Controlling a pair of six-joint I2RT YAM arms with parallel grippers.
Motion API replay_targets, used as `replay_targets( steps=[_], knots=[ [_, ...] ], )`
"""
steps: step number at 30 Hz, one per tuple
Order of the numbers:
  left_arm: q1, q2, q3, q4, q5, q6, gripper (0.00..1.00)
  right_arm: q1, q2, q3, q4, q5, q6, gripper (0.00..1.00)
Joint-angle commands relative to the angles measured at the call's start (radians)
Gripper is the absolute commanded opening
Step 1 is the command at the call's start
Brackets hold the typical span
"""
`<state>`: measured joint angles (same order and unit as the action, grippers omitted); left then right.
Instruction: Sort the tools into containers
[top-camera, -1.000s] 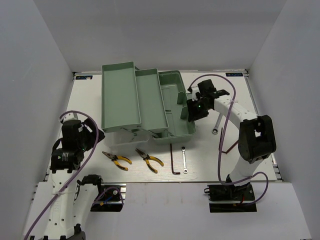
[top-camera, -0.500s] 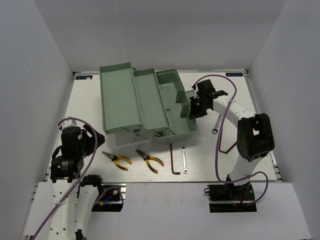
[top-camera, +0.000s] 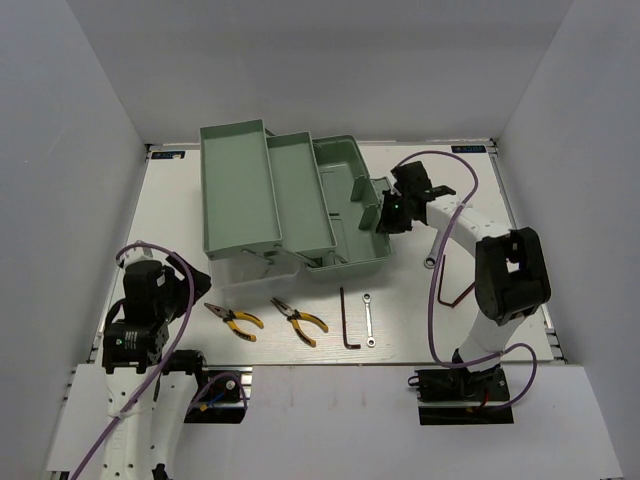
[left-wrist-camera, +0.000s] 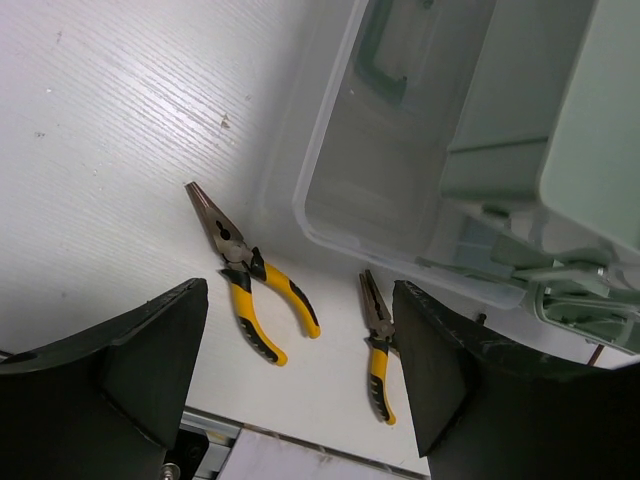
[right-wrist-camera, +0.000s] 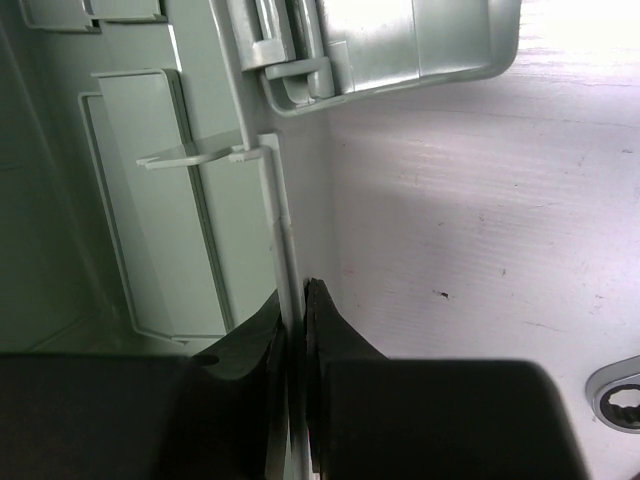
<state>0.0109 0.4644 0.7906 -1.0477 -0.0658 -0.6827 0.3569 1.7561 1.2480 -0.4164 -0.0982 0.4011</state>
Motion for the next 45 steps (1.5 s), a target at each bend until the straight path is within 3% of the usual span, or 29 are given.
replay_targets(
  steps=[1, 12, 16, 20, 21, 24, 26, 33, 34, 35, 36, 39, 42, 45],
  knots=[
    [-0.003, -0.015, -0.01, -0.014, 0.009, -0.011, 0.85, -0.05, -0.026, -0.036, 0.139, 0.095, 0.171, 0.0],
    [-0.003, -0.024, -0.028, -0.014, 0.009, -0.011, 0.85, -0.141, -0.06, -0.061, 0.131, 0.074, 0.147, 0.0],
    [-0.003, -0.033, -0.048, -0.005, 0.029, -0.011, 0.85, -0.164, -0.049, -0.05, 0.125, -0.001, 0.105, 0.0],
    [-0.003, -0.033, -0.059, 0.017, 0.05, -0.011, 0.85, -0.17, 0.018, 0.025, 0.071, -0.06, 0.039, 0.0],
    [-0.003, -0.033, -0.059, 0.017, 0.05, -0.011, 0.85, -0.171, 0.028, 0.034, 0.071, -0.099, 0.012, 0.05],
    [-0.003, -0.033, -0.059, 0.028, 0.06, -0.011, 0.85, -0.177, 0.057, 0.064, 0.082, -0.127, -0.025, 0.06],
    [-0.003, -0.024, -0.059, 0.028, 0.06, -0.002, 0.85, -0.18, 0.063, 0.08, 0.083, -0.136, -0.067, 0.0],
    [-0.003, -0.024, -0.059, 0.037, 0.069, -0.002, 0.85, -0.206, 0.123, 0.172, 0.016, -0.204, -0.157, 0.0],
    [-0.003, -0.024, -0.068, 0.037, 0.078, -0.002, 0.85, -0.202, 0.12, 0.172, 0.014, -0.205, -0.165, 0.02],
    [-0.003, -0.024, -0.068, 0.046, 0.078, -0.002, 0.85, -0.202, 0.12, 0.168, 0.013, -0.207, -0.169, 0.1],
    [-0.003, -0.024, -0.068, 0.046, 0.078, 0.008, 0.85, -0.203, 0.112, 0.168, 0.013, -0.212, -0.174, 0.29],
    [-0.003, -0.015, -0.077, 0.066, 0.104, 0.02, 0.88, -0.208, 0.092, 0.168, -0.005, -0.244, -0.2, 0.54],
    [-0.012, -0.015, -0.077, 0.098, 0.142, 0.06, 0.91, -0.21, 0.027, 0.137, -0.002, -0.268, -0.228, 0.71],
    [-0.012, -0.006, -0.077, 0.15, 0.208, 0.118, 0.92, -0.214, -0.059, 0.104, -0.005, -0.305, -0.243, 0.73]
  ],
)
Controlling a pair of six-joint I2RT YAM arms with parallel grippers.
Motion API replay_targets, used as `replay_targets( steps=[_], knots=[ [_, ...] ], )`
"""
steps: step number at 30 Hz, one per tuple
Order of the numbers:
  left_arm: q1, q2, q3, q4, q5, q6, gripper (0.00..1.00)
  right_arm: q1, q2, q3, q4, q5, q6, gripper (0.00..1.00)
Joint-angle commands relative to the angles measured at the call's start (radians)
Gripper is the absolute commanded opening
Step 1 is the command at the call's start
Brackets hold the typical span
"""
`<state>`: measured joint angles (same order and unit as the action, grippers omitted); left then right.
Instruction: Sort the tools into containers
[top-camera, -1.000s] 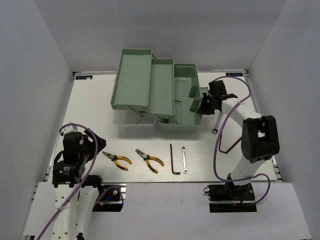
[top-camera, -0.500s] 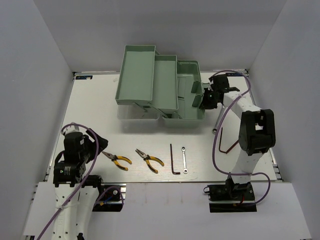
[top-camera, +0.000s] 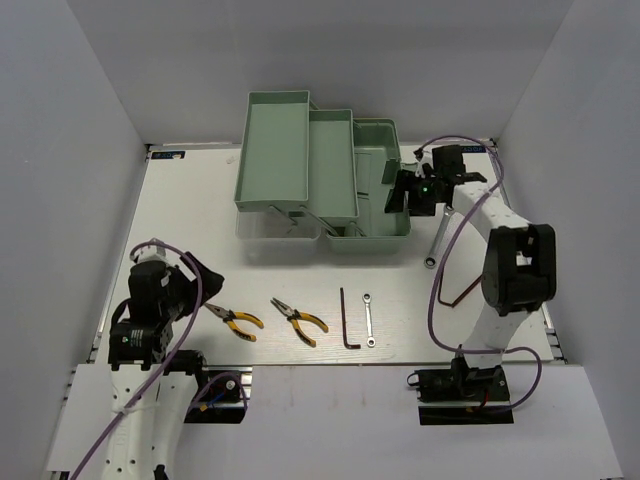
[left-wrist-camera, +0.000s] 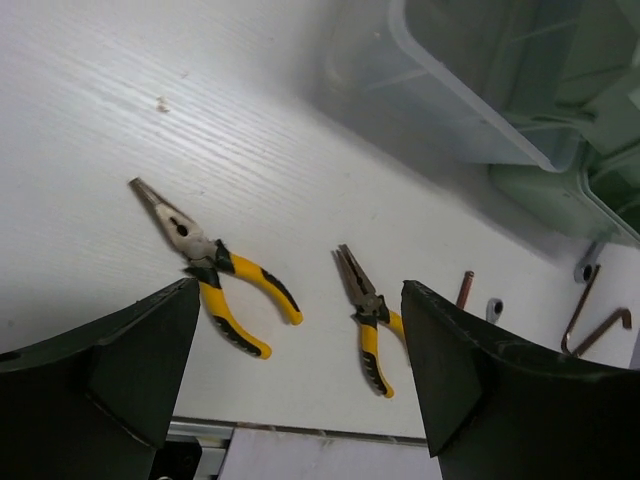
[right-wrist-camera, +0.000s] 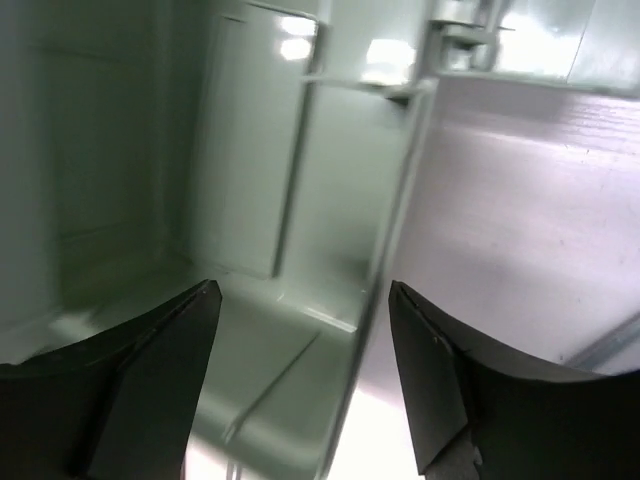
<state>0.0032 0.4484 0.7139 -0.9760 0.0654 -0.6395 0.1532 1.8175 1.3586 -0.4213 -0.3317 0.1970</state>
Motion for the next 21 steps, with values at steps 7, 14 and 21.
replay_targets(
  steps=[7, 14, 21],
  knots=[
    [-0.026, 0.117, -0.03, 0.252, 0.417, 0.23, 0.68, -0.02, -0.423, -0.155, 0.019, 0.078, -0.143, 0.91],
    [-0.026, 0.312, 0.006, 0.215, 0.459, 0.372, 0.14, -0.119, -0.515, -0.265, -0.092, 0.31, -0.183, 0.5],
    [-0.089, 0.401, 0.015, 0.215, 0.41, 0.405, 0.49, -0.213, -0.306, -0.216, -0.188, 0.287, -0.151, 0.34]
  ],
)
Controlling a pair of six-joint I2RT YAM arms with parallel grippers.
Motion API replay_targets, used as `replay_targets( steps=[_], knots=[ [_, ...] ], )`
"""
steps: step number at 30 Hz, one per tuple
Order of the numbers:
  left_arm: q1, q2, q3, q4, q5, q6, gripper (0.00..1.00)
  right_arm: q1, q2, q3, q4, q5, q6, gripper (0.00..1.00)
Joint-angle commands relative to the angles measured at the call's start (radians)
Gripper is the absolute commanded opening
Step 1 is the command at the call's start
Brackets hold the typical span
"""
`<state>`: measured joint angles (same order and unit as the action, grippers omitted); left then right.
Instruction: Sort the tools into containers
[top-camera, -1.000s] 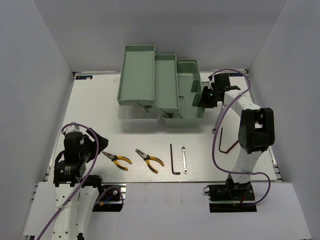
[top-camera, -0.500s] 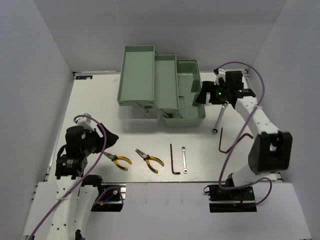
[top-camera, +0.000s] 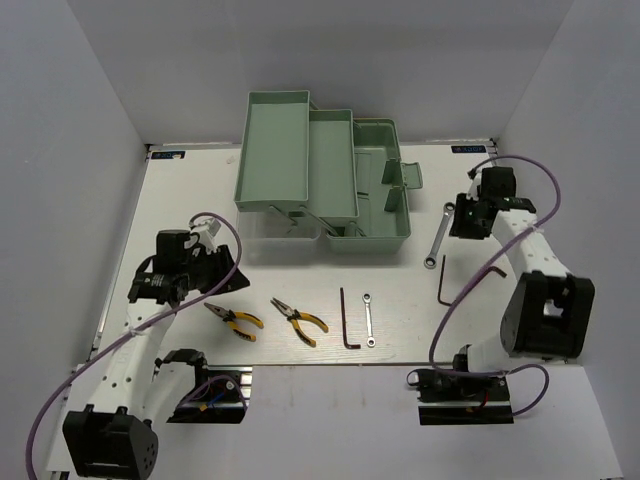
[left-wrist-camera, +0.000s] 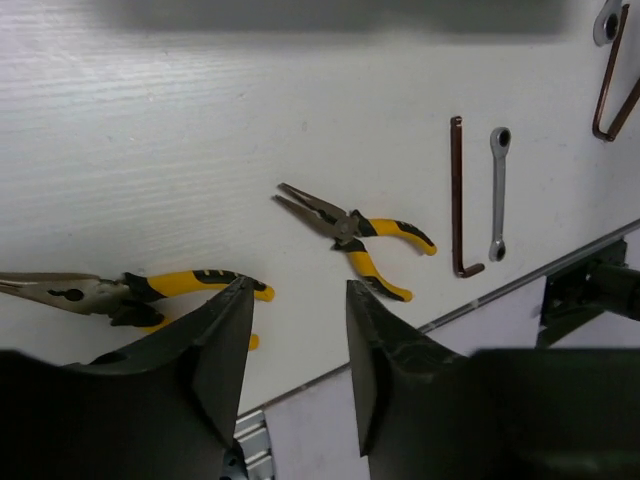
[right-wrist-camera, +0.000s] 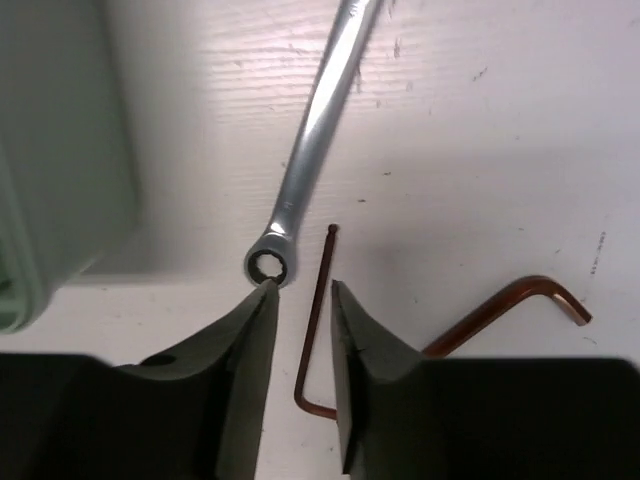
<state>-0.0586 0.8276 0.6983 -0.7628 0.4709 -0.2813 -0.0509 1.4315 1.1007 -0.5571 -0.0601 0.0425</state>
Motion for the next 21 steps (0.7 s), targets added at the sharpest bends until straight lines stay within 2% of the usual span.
replay_targets(
  steps=[1, 7, 11, 17, 21],
  knots=[
    [-0.027, 0.047, 0.044, 0.002, 0.014, 0.047, 0.54, -0.012, 0.107, 0.056, -0.055, 0.011, 0.008, 0.37],
    [-0.087, 0.103, 0.081, 0.033, 0.014, 0.07, 0.63, 0.002, 0.318, 0.21, -0.027, -0.017, 0.003, 0.48],
    [-0.107, 0.127, 0.056, 0.072, 0.023, 0.07, 0.64, 0.009, 0.455, 0.336, -0.061, 0.006, 0.023, 0.48],
    [-0.136, 0.127, 0.021, 0.095, 0.002, 0.06, 0.65, 0.022, 0.575, 0.409, -0.07, 0.045, 0.042, 0.49],
    [-0.145, 0.117, 0.043, 0.073, -0.021, 0.06, 0.66, 0.031, 0.592, 0.407, -0.099, 0.106, 0.054, 0.49]
  ],
)
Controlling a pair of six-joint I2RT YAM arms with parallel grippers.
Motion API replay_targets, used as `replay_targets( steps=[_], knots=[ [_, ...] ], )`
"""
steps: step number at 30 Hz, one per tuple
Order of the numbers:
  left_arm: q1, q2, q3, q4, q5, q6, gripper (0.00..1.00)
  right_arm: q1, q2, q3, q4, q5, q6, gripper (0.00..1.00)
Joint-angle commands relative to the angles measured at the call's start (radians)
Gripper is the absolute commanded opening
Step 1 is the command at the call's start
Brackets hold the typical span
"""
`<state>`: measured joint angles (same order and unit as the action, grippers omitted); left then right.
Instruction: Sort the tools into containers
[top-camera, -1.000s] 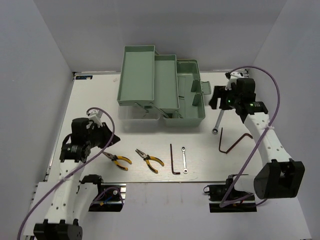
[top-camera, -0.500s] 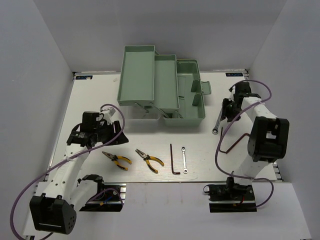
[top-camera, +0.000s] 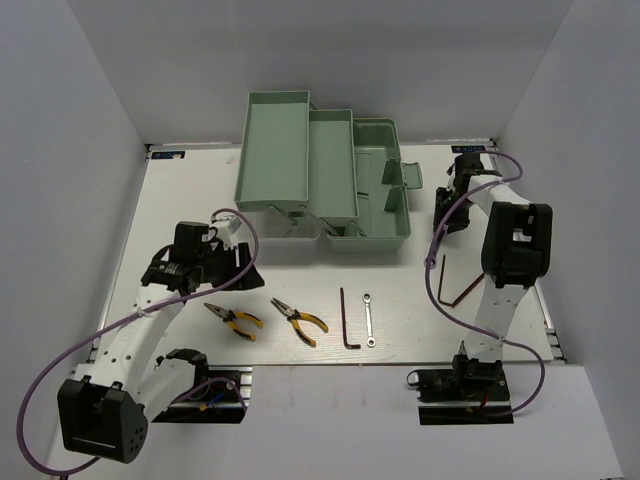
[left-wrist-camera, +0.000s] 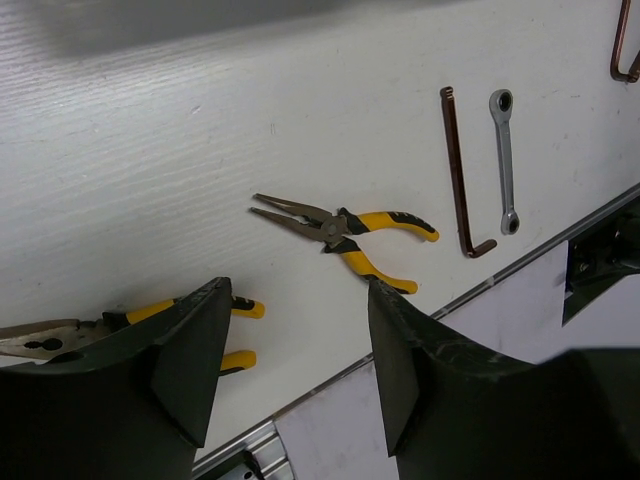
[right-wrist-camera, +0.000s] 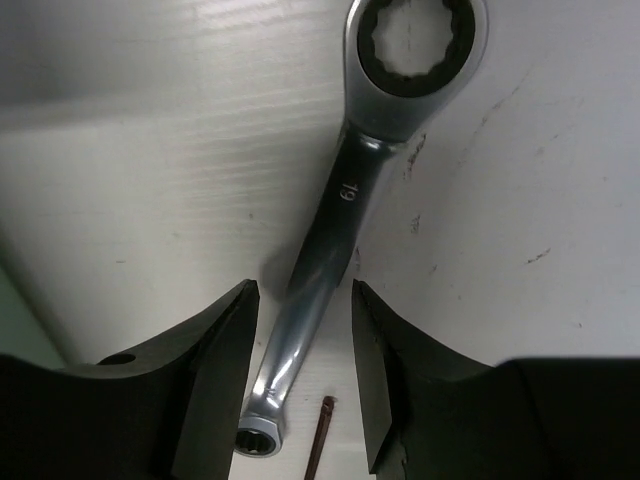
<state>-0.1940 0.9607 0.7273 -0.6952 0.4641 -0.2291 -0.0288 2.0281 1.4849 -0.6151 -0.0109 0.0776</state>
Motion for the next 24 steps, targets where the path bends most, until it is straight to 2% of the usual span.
replay_targets(
  steps=[1, 8, 14, 20, 21, 24],
  knots=[
    [-0.01, -0.026, 0.014, 0.005, -0.024, 0.008, 0.67, 0.012, -0.008, 0.015, -0.031, 0.075, 0.021, 0.49],
    [-0.019, -0.036, 0.004, 0.014, -0.033, 0.008, 0.67, 0.026, 0.001, -0.005, -0.034, 0.104, 0.027, 0.49],
    [-0.028, -0.045, -0.005, 0.014, -0.053, -0.001, 0.67, 0.026, 0.052, -0.017, -0.032, 0.107, 0.054, 0.41],
    [-0.038, -0.045, -0.005, 0.014, -0.062, -0.01, 0.67, 0.027, 0.05, -0.063, -0.015, 0.074, 0.105, 0.22],
    [-0.038, -0.045, -0.005, 0.014, -0.062, -0.01, 0.67, 0.027, 0.047, -0.069, -0.018, 0.068, 0.109, 0.16],
    [-0.038, -0.045, -0.005, 0.014, -0.062, -0.01, 0.67, 0.018, 0.015, -0.095, 0.012, 0.039, 0.136, 0.05]
  ],
)
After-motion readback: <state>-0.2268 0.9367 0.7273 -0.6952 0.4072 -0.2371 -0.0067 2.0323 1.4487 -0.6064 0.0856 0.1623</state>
